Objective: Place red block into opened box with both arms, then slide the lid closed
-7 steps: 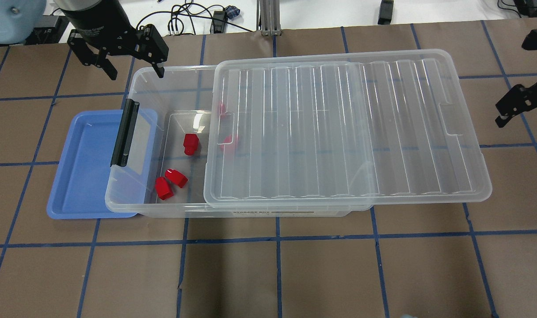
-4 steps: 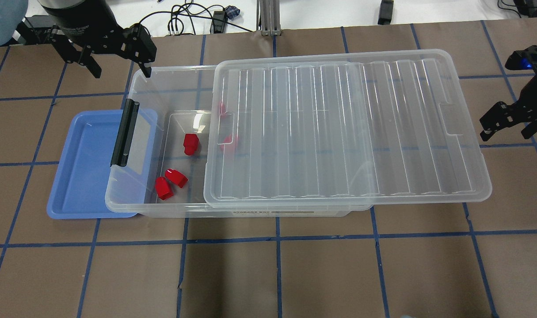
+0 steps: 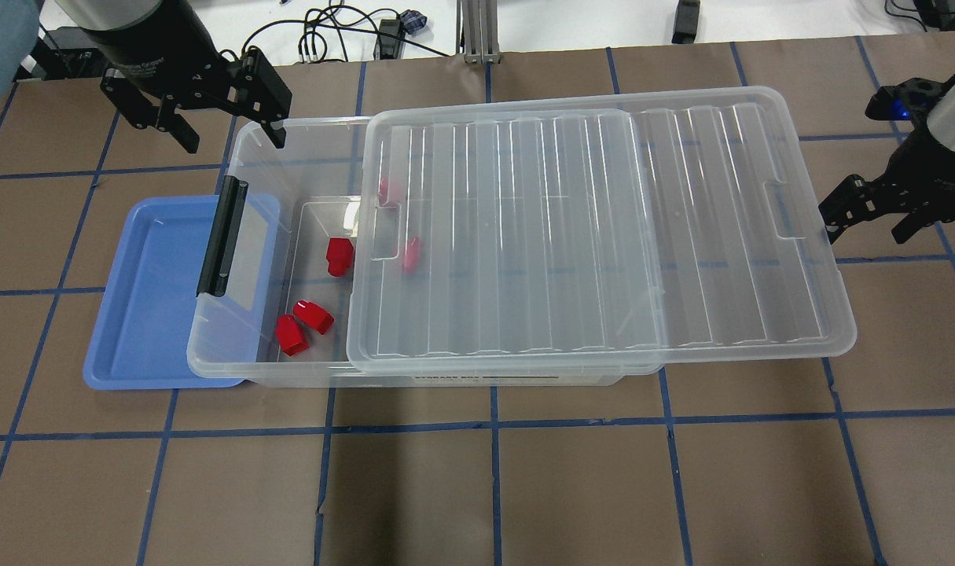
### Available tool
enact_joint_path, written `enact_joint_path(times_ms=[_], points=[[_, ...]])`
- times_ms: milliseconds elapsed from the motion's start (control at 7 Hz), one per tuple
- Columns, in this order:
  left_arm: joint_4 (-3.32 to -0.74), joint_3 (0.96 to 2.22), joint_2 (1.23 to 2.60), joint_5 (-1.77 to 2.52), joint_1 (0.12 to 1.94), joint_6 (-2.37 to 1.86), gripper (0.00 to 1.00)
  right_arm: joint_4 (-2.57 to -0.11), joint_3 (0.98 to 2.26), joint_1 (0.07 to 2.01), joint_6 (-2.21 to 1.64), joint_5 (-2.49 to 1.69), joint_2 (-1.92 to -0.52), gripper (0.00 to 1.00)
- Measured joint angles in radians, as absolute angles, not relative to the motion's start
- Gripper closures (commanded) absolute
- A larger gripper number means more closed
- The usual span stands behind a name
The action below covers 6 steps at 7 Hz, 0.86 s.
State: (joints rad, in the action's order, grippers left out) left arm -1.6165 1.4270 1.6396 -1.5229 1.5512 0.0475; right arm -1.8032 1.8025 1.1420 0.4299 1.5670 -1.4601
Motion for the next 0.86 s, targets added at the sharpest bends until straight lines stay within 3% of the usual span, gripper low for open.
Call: enact_joint_path(times_ms=[857], points=[[-1.625,1.486,1.601,-1.515,1.543,0.096,0.0,-1.851,1.803,1.335,0.23,1.568,-1.456,0.0]])
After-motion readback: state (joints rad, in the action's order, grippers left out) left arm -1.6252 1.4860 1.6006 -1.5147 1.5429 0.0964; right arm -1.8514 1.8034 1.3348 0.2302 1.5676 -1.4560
